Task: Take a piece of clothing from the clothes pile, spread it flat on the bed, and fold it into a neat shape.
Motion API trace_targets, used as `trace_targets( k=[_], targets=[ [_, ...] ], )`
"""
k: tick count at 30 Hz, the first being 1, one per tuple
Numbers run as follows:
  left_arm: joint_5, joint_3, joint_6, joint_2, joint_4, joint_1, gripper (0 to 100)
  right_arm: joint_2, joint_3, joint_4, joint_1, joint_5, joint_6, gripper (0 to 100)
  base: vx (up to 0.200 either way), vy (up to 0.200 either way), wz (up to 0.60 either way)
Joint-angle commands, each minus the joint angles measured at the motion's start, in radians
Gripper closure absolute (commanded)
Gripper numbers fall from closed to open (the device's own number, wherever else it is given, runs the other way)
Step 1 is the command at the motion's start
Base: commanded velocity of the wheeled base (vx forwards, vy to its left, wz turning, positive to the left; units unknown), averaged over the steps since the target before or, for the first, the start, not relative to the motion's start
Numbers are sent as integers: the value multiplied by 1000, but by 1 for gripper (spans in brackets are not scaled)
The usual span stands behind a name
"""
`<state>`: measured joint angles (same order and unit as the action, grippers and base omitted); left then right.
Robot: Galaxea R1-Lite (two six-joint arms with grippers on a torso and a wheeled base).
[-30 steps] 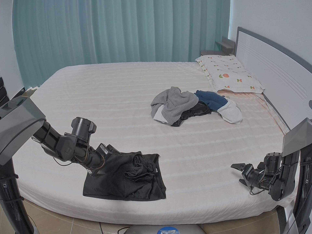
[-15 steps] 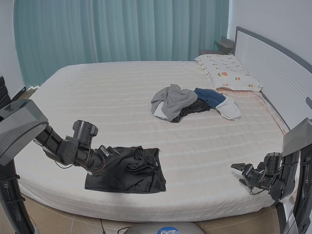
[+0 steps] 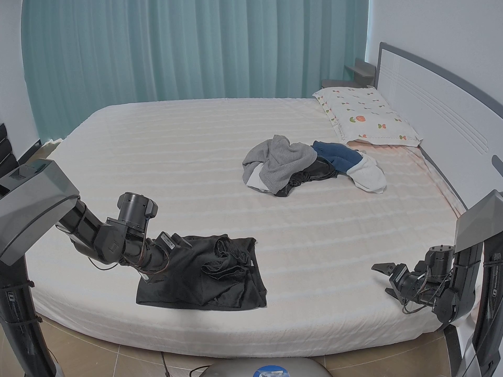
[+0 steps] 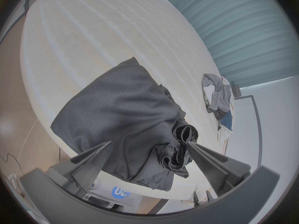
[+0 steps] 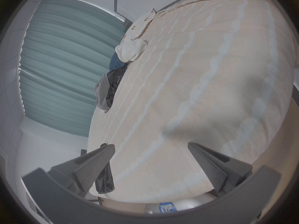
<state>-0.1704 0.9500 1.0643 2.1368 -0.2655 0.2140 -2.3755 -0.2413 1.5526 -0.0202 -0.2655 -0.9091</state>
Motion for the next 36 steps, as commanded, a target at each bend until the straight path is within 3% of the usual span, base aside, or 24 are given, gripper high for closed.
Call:
trace_targets(
  k=[1, 4, 7, 9, 19, 23, 30, 36],
  targets=[
    [-1, 1, -1, 3, -4, -16, 0, 7, -1, 11, -12, 3, 1, 0, 0, 200, 0],
    [-3, 7, -1, 6, -8, -35, 0, 16, 7, 11, -58, 25, 7, 0, 0, 200, 0],
    [-3, 0, -1, 5, -8, -35, 0, 15, -7, 9, -95, 101, 29, 0, 0, 200, 0],
    [-3, -2, -1, 5, -8, -35, 0, 13, -12, 9, -109, 117, 36, 0, 0, 200, 0],
    [-3, -7, -4, 5, -8, -33, 0, 82, -69, -62, -293, 296, 246, 0, 0, 200, 0],
    [-3, -7, -4, 6, -9, -31, 0, 173, -185, -253, -372, 361, 286, 0, 0, 200, 0],
    [6, -8, -12, 9, -9, -28, 0, 294, -365, -600, -494, 387, 282, 0, 0, 86, 0],
    [9, -8, -12, 14, -9, -28, 0, 253, -492, -736, -553, 457, 280, 0, 0, 0, 0]
  ],
)
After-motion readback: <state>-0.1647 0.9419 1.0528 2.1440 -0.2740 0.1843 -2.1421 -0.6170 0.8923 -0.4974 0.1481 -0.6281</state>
